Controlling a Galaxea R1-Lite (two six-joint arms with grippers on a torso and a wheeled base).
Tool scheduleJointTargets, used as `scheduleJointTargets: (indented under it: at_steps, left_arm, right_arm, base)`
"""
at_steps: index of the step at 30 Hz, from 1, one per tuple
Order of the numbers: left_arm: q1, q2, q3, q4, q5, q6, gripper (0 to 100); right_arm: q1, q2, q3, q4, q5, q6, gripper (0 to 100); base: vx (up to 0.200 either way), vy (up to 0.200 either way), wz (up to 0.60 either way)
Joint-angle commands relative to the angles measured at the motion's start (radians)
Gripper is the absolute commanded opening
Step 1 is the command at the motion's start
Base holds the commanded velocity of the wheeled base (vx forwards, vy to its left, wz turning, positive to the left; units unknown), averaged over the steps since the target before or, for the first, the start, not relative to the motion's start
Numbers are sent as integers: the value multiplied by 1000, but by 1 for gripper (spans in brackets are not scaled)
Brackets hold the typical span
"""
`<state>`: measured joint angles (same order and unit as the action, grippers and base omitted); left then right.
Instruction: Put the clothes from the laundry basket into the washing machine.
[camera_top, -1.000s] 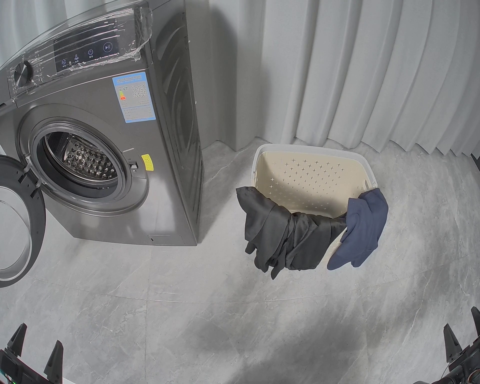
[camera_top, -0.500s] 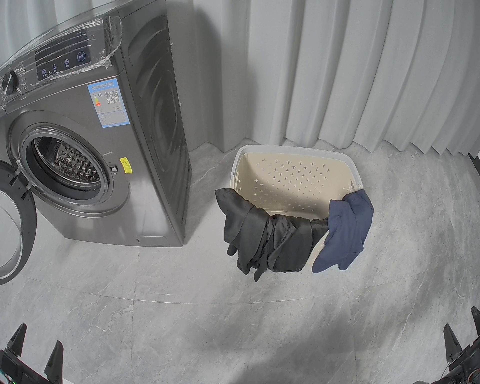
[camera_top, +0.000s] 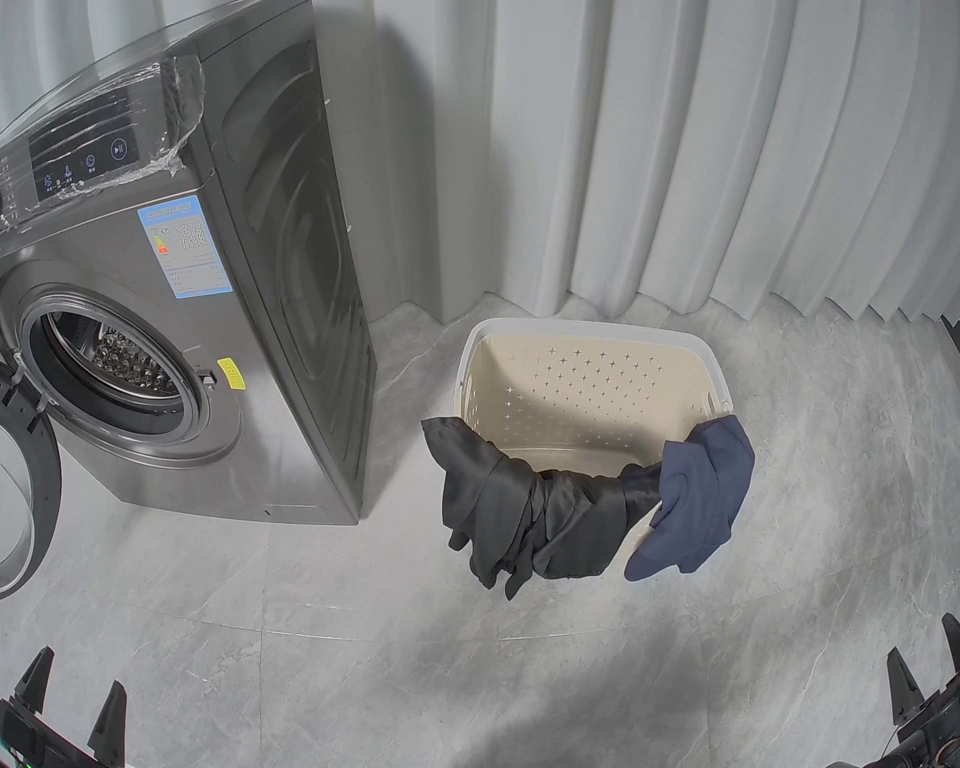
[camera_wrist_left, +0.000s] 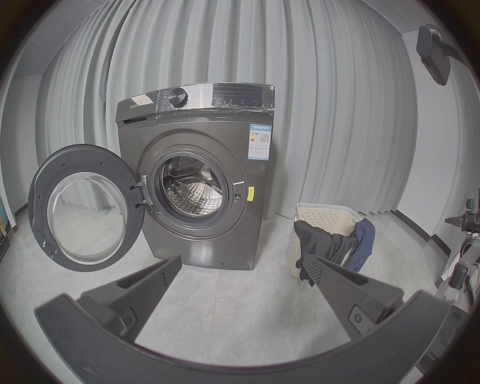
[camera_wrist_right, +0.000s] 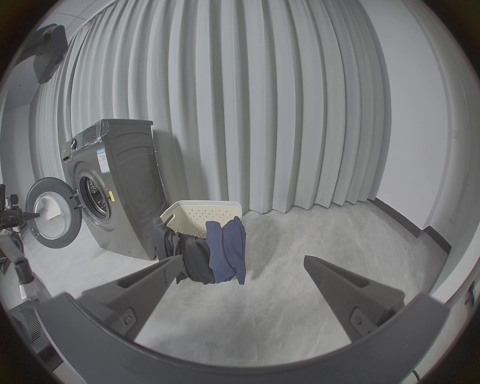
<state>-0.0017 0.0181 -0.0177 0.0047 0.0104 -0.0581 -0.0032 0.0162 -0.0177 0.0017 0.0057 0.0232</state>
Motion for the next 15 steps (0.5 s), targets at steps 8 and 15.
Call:
scheduleJointTargets:
  at_steps: [8, 15]
  left_arm:
    - [0, -10, 15, 0, 0, 0, 100]
    - [0, -10, 15, 0, 0, 0, 100]
  right_arm:
    - [0, -16, 16, 0, 0, 0, 100]
    - [0, -16, 16, 0, 0, 0, 100]
  base:
    - [0, -125, 0]
    - [0, -200, 0]
